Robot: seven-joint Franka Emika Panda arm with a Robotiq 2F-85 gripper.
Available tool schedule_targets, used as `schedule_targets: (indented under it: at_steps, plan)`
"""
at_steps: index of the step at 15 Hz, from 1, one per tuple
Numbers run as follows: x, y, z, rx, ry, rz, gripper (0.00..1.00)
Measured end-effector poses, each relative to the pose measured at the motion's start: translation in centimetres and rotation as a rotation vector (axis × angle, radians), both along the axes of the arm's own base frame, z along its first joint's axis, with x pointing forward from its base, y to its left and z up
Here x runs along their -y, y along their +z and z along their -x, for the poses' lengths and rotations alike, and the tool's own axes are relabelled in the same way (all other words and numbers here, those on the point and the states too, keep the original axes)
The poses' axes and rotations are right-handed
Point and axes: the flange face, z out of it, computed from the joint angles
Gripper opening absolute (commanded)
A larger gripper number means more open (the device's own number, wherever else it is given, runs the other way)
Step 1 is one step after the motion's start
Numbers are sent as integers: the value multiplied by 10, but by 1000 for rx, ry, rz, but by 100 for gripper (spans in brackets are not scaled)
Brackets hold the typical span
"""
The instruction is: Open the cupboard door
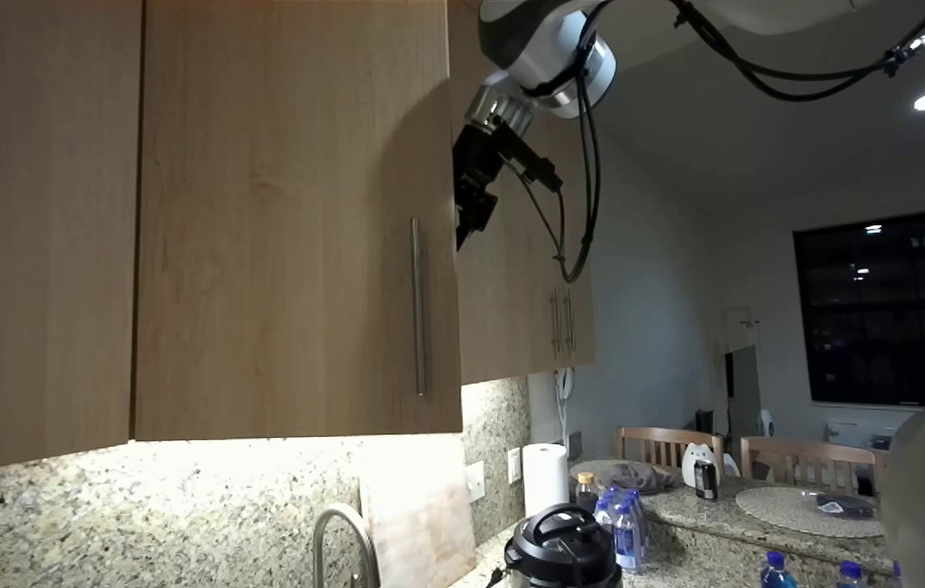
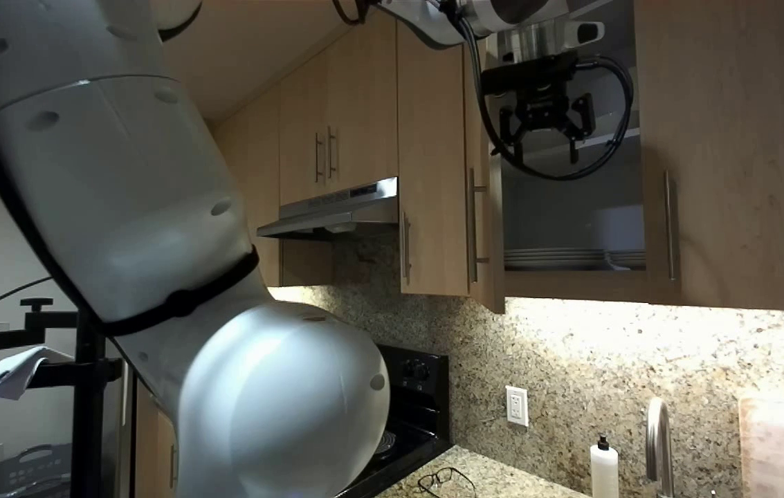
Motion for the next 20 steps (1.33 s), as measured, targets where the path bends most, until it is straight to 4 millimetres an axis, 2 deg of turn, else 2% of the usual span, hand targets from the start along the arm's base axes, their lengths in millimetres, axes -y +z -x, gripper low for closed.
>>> schedule_targets:
  at_steps: [11,20]
  plan:
    - [-34,8,10,24,75,67,100]
    - [-49,8,12,47,162,104,100]
